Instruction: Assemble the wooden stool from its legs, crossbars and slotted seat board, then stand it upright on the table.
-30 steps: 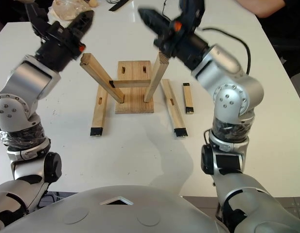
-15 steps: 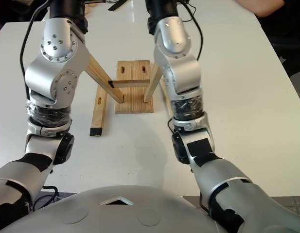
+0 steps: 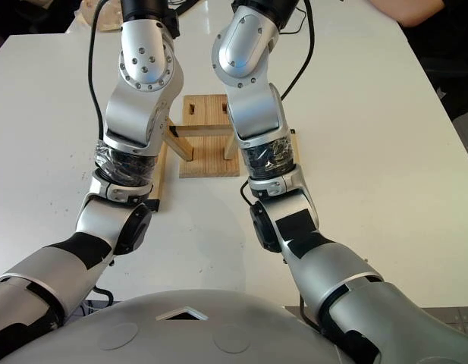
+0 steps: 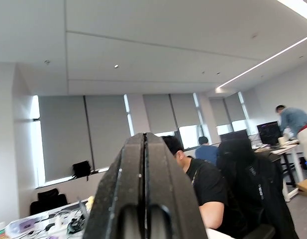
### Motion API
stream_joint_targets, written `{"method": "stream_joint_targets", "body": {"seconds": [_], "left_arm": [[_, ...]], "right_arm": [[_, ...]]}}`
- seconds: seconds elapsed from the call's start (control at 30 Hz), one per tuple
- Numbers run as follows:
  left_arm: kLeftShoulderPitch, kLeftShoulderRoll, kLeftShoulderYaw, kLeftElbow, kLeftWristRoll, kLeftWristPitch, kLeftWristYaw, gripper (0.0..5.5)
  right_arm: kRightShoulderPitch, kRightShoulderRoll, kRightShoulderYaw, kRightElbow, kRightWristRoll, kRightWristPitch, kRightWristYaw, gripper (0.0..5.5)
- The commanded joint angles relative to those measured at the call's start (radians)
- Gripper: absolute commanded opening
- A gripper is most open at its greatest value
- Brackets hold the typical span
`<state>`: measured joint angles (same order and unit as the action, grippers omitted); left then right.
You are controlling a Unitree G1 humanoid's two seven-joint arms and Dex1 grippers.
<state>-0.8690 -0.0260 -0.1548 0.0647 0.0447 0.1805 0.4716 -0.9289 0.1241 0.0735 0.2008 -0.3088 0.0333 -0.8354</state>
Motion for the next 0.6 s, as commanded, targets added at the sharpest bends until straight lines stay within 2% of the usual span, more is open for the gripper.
{"method": "stream_joint_targets", "body": {"seconds": [0.03, 0.17, 0.6], "left_arm": [[-0.044, 0.029, -0.024, 0.003, 0.145, 0.002, -0.001, 0.0], [-0.056, 0.03, -0.048, -0.023, 0.292, 0.007, 0.037, 0.0], [-0.035, -0.008, 0.009, -0.073, 0.422, 0.002, 0.073, 0.0]], "right_arm": [[-0.069, 0.071, -0.037, 0.094, 0.098, -0.119, 0.05, 0.21], [-0.109, 0.077, -0.054, 0.202, 0.17, -0.231, 0.11, 0.79], [-0.198, 0.088, -0.066, 0.364, 0.224, -0.379, 0.209, 2.68]]}}
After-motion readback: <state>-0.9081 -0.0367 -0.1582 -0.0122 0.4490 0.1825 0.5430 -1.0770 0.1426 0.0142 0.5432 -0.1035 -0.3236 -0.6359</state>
